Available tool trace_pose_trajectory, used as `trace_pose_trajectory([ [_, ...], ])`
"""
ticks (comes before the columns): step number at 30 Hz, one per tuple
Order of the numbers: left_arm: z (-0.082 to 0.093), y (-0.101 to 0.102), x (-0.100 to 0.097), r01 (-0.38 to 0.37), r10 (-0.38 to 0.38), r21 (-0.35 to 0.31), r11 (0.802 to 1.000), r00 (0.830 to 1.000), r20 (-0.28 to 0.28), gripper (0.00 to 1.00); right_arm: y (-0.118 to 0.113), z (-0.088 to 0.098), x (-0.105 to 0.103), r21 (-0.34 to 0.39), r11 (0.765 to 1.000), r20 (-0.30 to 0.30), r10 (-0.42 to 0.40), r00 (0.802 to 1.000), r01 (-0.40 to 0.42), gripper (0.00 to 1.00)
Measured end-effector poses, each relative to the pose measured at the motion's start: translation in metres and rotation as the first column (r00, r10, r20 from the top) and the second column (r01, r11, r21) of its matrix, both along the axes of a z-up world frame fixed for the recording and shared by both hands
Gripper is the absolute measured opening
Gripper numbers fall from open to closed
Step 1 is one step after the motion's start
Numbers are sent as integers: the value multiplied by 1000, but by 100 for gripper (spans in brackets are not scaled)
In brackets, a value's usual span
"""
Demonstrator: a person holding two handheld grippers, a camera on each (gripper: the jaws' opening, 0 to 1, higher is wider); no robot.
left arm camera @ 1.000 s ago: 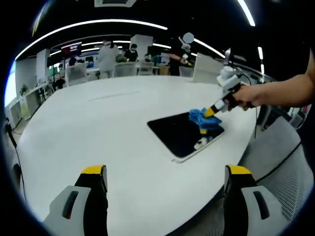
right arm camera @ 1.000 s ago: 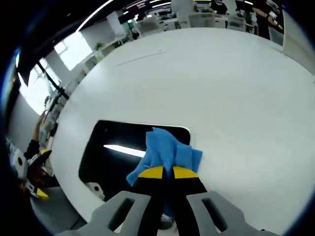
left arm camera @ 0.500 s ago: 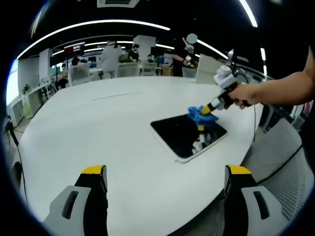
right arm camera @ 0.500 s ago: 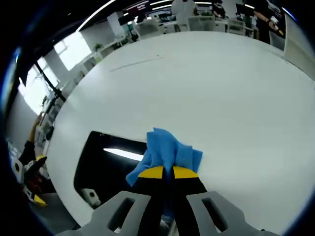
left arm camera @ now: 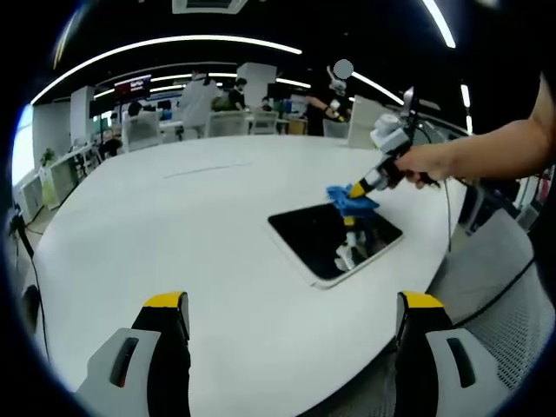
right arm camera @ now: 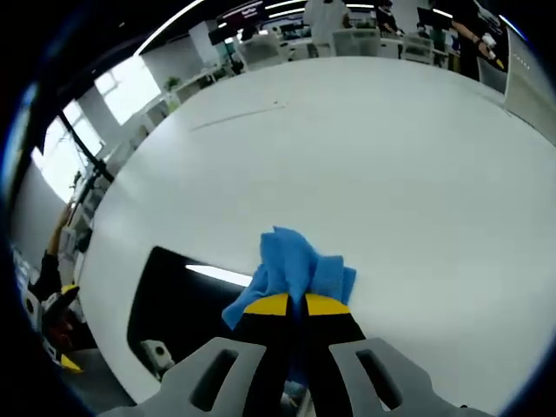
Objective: Wipe the mirror surface with the cleaning cloth until all visible marks leave the cleaned area.
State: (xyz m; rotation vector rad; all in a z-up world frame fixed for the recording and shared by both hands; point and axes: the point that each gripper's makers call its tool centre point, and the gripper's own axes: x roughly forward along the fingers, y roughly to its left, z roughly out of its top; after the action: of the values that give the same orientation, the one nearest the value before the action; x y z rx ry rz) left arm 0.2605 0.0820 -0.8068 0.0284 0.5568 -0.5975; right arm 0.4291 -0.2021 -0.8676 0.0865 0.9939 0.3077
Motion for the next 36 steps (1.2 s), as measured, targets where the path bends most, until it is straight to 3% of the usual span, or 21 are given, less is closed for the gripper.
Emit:
trace_pose_trajectory([
  [11,-1,1,1,-4,4,2,1000,1000,0,99,0,0,8,-13,1000,26,-9,1000,9,0],
  [16,-1,1,1,-1,1,3,1000,1000,-1,99,-6,15,4,-4,1000,50,-5,999,5,0],
  [21,-1,1,0,1,-1,1,1000,1000,-2,99,-32,46,1,-9,1000,90,6,996,-5,0],
  [26,-1,0,0,5,-5,1,1000,1000,-4,99,-73,62,-15,-34,999,93,4,996,0,0],
  [31,-2,-1,-1,10,-10,4,1000,1000,-7,99,-112,46,-40,-30,998,32,-54,998,55,1],
  [33,-2,-1,-1,12,-12,4,1000,1000,-8,99,-118,32,-55,-4,996,-21,-87,996,87,1],
  [36,-3,-2,-2,15,-15,7,1000,1000,-11,99,-120,17,-63,1,996,-29,-84,996,84,1],
])
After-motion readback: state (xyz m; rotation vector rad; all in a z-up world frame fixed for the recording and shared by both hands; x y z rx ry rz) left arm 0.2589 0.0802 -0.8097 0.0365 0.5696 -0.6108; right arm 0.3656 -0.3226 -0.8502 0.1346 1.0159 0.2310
